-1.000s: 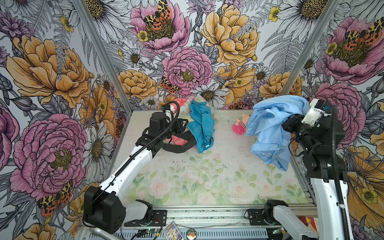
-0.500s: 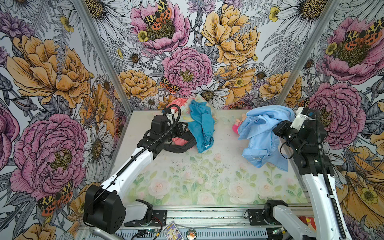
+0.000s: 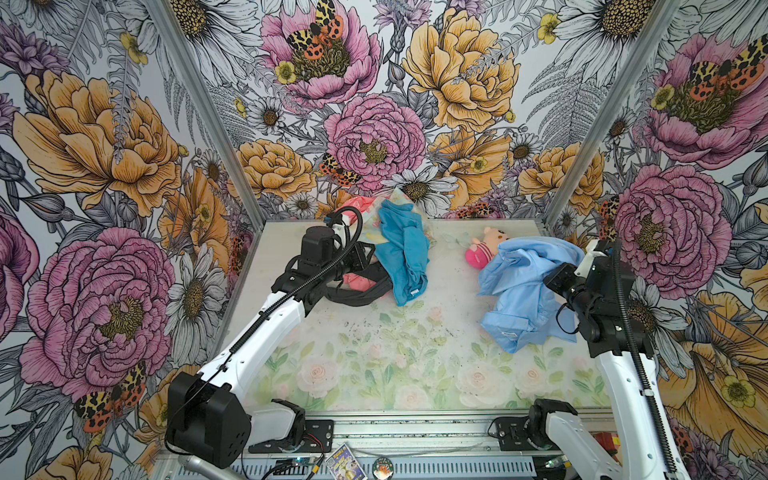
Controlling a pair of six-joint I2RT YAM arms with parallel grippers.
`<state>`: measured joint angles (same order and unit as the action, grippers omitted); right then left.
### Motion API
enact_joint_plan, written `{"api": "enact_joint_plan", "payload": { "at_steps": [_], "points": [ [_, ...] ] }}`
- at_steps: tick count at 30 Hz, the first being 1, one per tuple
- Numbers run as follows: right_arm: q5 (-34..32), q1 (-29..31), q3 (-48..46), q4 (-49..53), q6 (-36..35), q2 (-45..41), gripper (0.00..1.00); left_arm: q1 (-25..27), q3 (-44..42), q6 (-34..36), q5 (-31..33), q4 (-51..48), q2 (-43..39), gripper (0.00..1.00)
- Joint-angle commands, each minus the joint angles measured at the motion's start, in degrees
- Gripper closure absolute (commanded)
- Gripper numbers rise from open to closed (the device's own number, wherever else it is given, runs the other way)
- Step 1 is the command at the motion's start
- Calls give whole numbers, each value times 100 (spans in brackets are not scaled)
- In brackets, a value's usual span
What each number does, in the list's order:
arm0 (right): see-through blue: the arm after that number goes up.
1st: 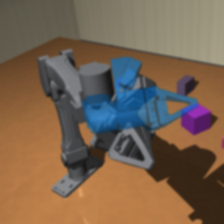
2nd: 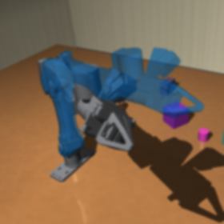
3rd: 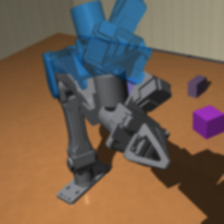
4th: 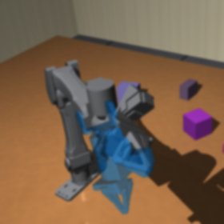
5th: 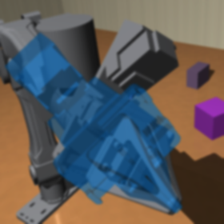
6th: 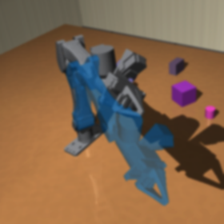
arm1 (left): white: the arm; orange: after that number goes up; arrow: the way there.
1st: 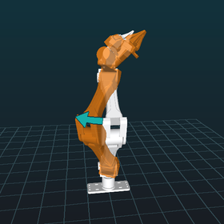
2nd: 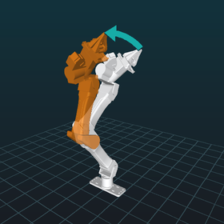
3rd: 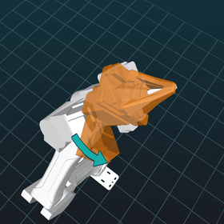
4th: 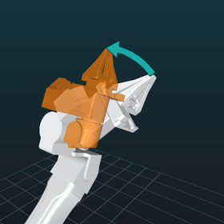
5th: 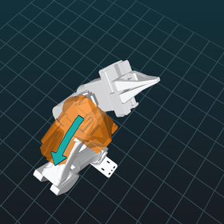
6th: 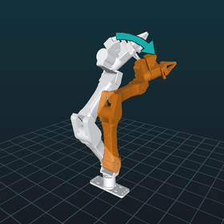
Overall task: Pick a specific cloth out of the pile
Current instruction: 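Lower the light blue shirt onto the table near the plush pig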
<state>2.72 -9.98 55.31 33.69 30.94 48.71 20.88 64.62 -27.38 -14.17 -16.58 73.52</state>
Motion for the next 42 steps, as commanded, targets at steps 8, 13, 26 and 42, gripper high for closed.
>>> {"api": "enact_joint_plan", "payload": {
  "at_steps": [8, 13, 26, 42],
  "points": [
    [-837, -338, -571, 49, -391, 202, 100, -24, 569, 492, -18, -539, 66, 61],
    [-1050, -356, -923, 37, -424, 499, 100, -64, 514, 522, -70, -536, 113, 61],
    [-1338, -356, -1331, -118, -447, 1683, 100, -89, 141, 563, -42, -394, -17, 61],
    [-1065, -356, -981, -419, -349, 3533, 100, -327, -103, 466, -86, -219, -231, 61]
  ]
}}
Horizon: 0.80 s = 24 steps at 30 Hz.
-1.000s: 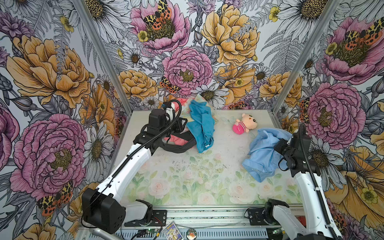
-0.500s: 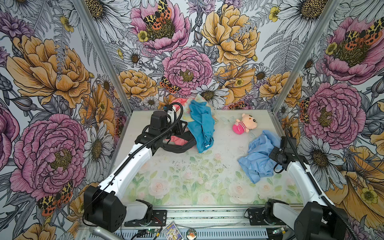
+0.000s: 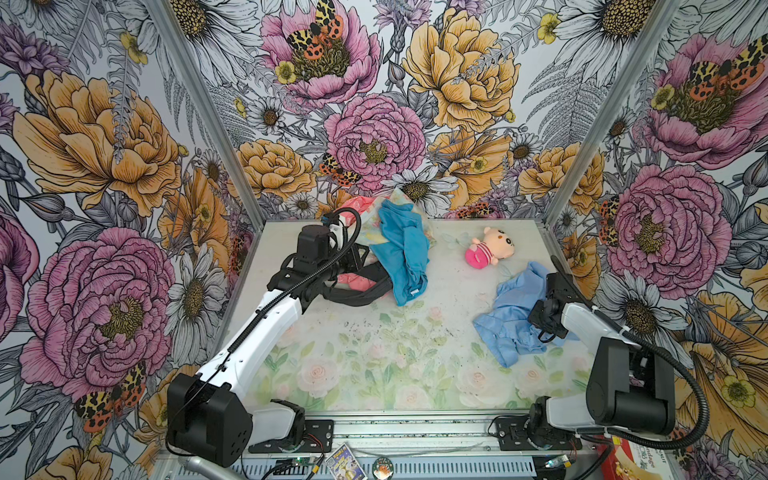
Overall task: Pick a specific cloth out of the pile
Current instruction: 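Lower the light blue shirt onto the table near the plush pig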
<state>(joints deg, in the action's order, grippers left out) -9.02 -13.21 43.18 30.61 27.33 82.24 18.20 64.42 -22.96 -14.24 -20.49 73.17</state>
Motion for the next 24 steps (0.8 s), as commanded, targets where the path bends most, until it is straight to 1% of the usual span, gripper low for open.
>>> {"api": "enact_joint_plan", "payload": {
  "at_steps": [1, 5, 6, 10, 15, 20, 22, 24],
  "points": [
    [128, -32, 273, -132, -7, 264, 100, -67, -87, 26, -96, 177, -204, 61],
    [153, -32, 422, -143, -66, 585, 100, -129, -106, 31, -104, 186, -228, 61],
    [157, -34, 437, -143, -70, 634, 98, -140, -114, 37, -103, 186, -230, 61],
    [172, -32, 524, -138, -105, 764, 85, -207, -134, 24, -86, 203, -284, 59],
    [260, -37, 568, -143, -110, 838, 73, -301, -149, 7, -97, 218, -277, 58],
    [402, -34, 613, -125, -139, 847, 55, -402, -166, 20, -84, 221, -258, 58],
    [474, -33, 630, -114, -149, 814, 49, -447, -178, 40, -27, 217, -257, 57],
    [472, -36, 617, -109, -111, 692, 46, -505, -193, 54, 12, 221, -265, 57]
  ]
}}
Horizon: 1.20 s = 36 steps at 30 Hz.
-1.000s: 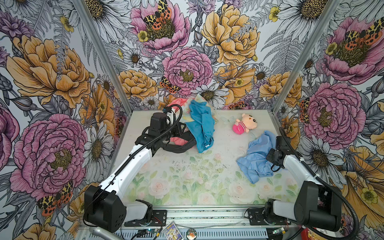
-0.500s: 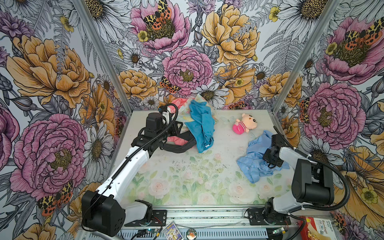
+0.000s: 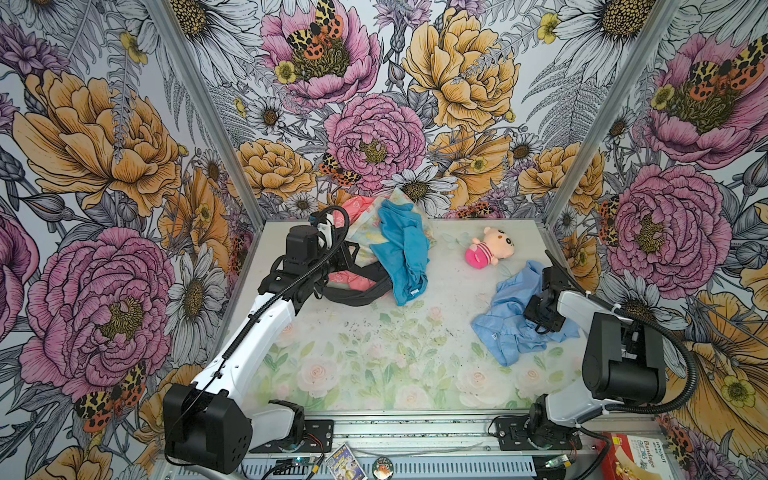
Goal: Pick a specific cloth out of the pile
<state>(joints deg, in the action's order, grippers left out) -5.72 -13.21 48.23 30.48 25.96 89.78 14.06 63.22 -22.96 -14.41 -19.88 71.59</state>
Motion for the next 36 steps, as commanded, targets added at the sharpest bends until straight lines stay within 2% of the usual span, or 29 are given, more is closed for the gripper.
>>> {"api": "enact_joint_plan", "payload": {
  "at_steps": [1, 6, 15, 16, 20, 24, 30, 32, 36],
  "points": [
    [149, -33, 101, -94, 48, -173, 44, -105, -86, 64, 46, 160, -110, 56],
    [139, -16, 227, 74, 102, -760, 39, -171, -94, 72, 87, 156, -56, 55],
    [143, 44, 583, 376, 175, -1572, 32, -226, -178, 160, 320, 221, -72, 40],
    [80, 55, 636, 412, 174, -1654, 26, -231, -183, 166, 354, 221, -71, 38],
    [-152, 185, 825, 467, 134, -2044, 22, -260, -205, 212, 435, 238, -73, 34],
    [-467, 407, 1143, 468, -63, -2342, 18, -281, -261, 317, 611, 273, -98, 25],
    [-841, 908, 1629, 369, -477, -2556, 1, -282, -362, 448, 959, 340, -138, 10],
    [-811, 1062, 1724, 281, -677, -2575, 0, -275, -413, 481, 1089, 380, -167, 3],
    [-824, 1285, 1562, -177, -1166, -2736, 1, -249, -541, 547, 1367, 499, -196, 1]
  ]
}}
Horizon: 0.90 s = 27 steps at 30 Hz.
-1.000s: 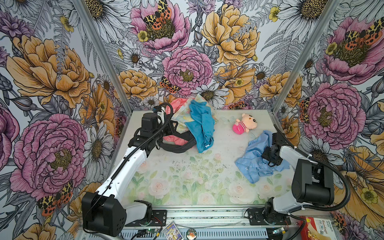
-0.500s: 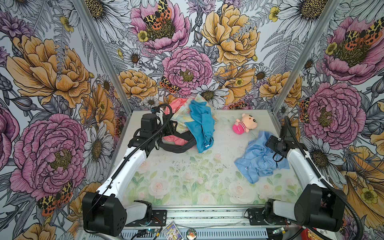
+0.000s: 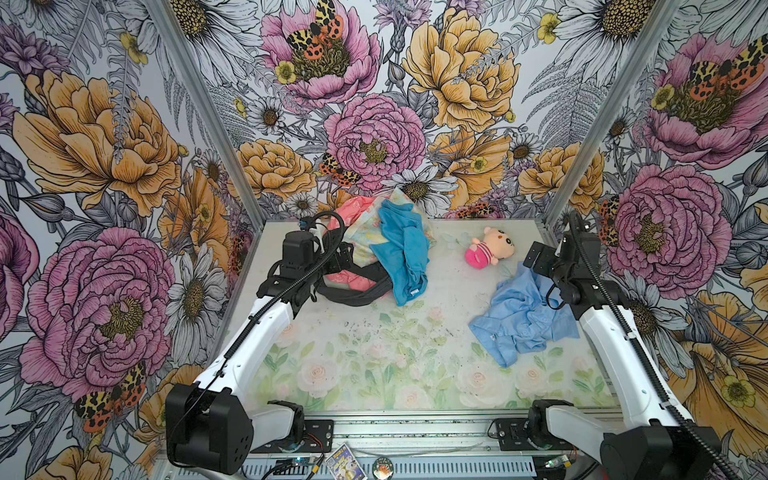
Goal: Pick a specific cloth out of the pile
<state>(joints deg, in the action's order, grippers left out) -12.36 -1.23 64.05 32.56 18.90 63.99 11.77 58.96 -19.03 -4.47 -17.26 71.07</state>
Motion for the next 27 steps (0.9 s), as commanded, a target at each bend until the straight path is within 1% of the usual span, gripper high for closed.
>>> {"api": "enact_joint_plan", "payload": {
  "at_steps": [1, 5, 9, 11, 13, 16, 20, 25, 27],
  "points": [
    [-147, 90, -114, -545, -550, -215, 1, -9, -158, 158, 477, 285, -158, 1],
    [31, 89, -599, -1323, -935, -502, 1, -5, -436, 229, 953, 611, -271, 1],
    [151, 89, -1212, -2195, -1234, -699, 0, -16, -883, 519, 1493, 1194, -472, 1],
    [182, 89, -1487, -2539, -1268, -703, 1, -48, -1079, 719, 1743, 1428, -530, 1],
    [178, 81, -1775, -2980, -1303, -688, 0, -75, -1327, 1091, 1989, 1759, -549, 1],
    [163, -13, -2162, -3556, -1129, -597, 0, -170, -1760, 1501, 2265, 2398, -528, 1],
    [209, -52, -2572, -4260, -1033, -246, 1, -483, -2136, 1697, 2173, 3027, -375, 1],
    [181, -77, -3177, -5212, -1045, 54, 1, -971, -2127, 1561, 1972, 3220, 296, 1],
    [240, -119, -3400, -5568, -1054, 137, 1, -1057, -2190, 1591, 1928, 3395, 494, 1]
  ]
}}
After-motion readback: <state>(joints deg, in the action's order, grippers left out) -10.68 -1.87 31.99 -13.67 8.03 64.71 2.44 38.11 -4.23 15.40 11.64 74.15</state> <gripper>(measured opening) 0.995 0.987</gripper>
